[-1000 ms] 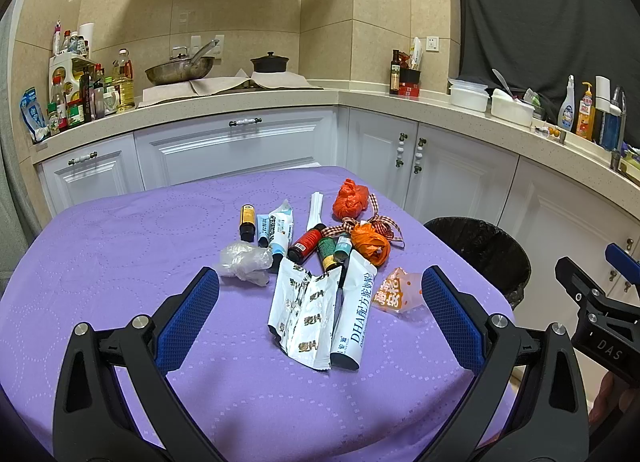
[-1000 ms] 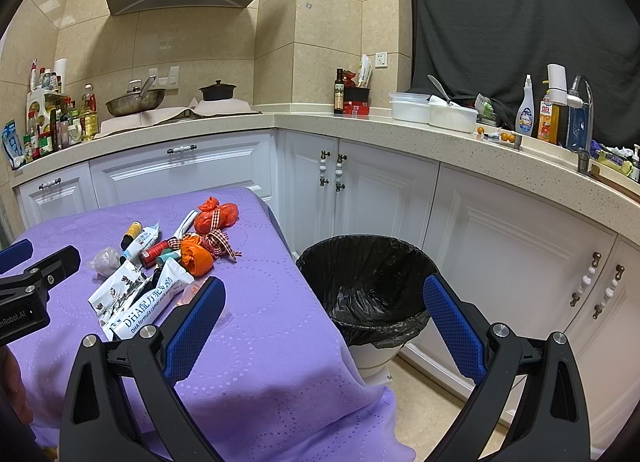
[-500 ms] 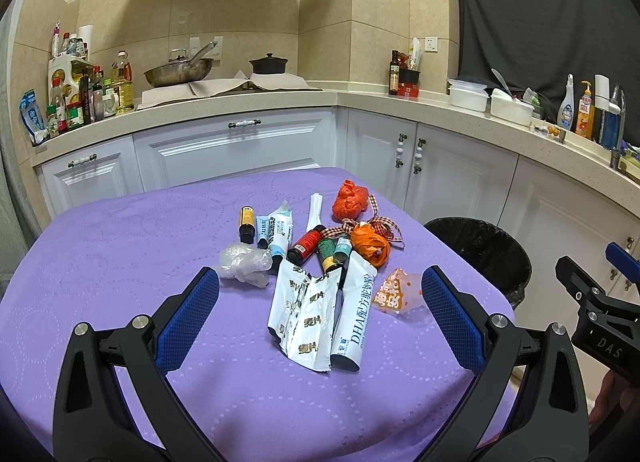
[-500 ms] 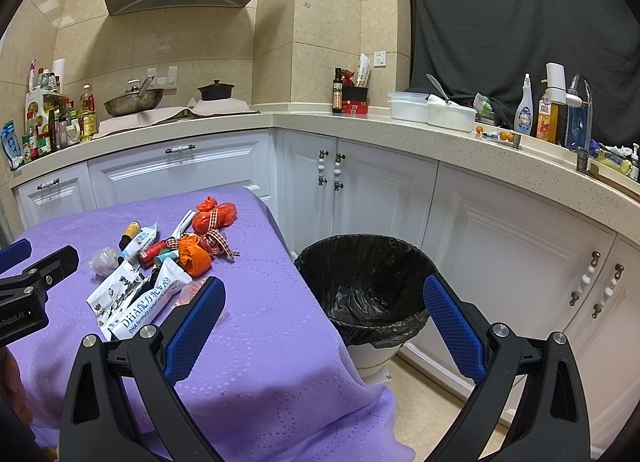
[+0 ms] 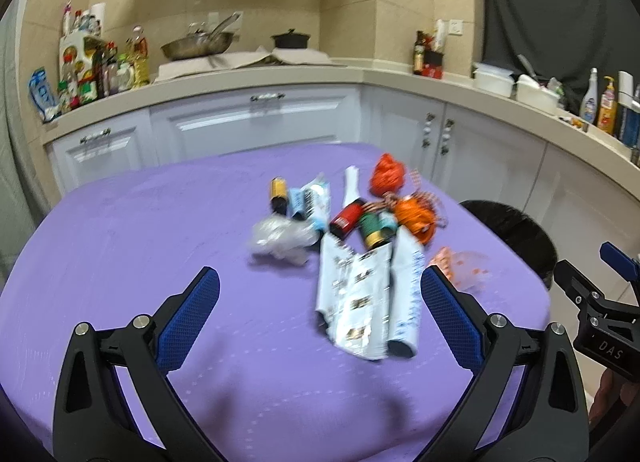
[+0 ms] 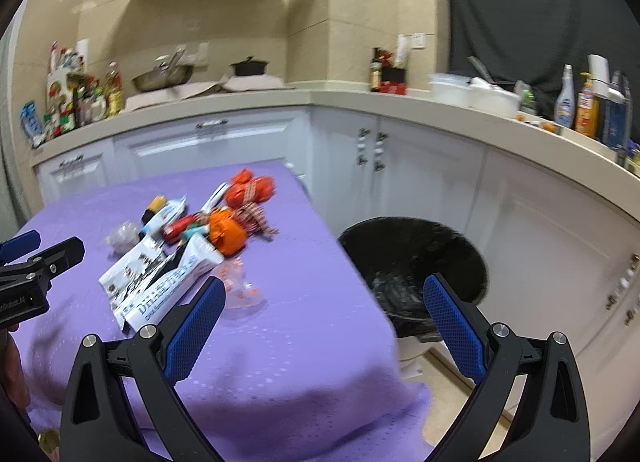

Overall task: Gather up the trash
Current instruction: 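Grasp the white paper packet with left gripper while right grasps the orange-clear snack bag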

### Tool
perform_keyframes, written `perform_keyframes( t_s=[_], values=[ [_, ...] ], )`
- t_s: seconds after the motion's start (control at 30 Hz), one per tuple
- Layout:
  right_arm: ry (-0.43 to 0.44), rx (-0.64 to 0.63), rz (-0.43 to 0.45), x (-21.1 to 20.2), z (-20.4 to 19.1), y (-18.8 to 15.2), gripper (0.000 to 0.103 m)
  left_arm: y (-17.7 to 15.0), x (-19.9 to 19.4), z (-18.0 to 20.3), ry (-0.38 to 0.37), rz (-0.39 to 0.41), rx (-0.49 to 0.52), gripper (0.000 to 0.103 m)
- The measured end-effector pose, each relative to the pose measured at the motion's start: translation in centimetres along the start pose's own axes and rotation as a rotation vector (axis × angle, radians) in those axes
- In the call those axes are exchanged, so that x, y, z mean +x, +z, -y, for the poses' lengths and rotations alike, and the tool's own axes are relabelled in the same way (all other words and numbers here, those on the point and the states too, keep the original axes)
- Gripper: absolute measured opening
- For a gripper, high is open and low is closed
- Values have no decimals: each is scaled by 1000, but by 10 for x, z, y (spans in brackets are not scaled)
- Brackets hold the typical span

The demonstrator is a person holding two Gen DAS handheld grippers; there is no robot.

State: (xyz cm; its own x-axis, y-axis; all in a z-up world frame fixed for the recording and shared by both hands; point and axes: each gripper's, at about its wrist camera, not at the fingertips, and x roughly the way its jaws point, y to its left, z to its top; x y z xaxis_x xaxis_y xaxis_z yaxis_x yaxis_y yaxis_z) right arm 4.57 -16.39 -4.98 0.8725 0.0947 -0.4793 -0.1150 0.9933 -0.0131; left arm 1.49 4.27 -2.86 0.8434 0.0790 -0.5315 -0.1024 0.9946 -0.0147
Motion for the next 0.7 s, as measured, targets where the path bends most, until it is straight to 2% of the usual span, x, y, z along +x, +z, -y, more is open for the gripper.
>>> perform_keyframes(
  t_s=[0.07, 0.1, 0.13, 0.4, 0.47, 0.63, 0.7],
  values=[
    [29, -12, -1, 6, -7, -1, 97, -5, 6, -5, 7, -21, 1, 88],
    [45, -16, -5, 10, -11, -1, 97, -7, 9, -7, 11, -35, 2, 80],
    [64, -18, -12, 14, -14, -1, 97, -9, 12, -10, 12, -49, 2, 77],
    [144, -26, -53, 39, -28, -1, 96, -17, 33, -17, -15, -97, 2, 75],
    [151, -29, -57, 43, -31, -2, 96, -17, 39, -15, -27, -111, 7, 70],
    [161, -39, -74, 52, -35, -3, 96, -17, 59, -11, -59, -169, -2, 50],
    [167, -38, -80, 55, -35, -3, 96, -17, 65, -9, -69, -181, -3, 48]
  ],
)
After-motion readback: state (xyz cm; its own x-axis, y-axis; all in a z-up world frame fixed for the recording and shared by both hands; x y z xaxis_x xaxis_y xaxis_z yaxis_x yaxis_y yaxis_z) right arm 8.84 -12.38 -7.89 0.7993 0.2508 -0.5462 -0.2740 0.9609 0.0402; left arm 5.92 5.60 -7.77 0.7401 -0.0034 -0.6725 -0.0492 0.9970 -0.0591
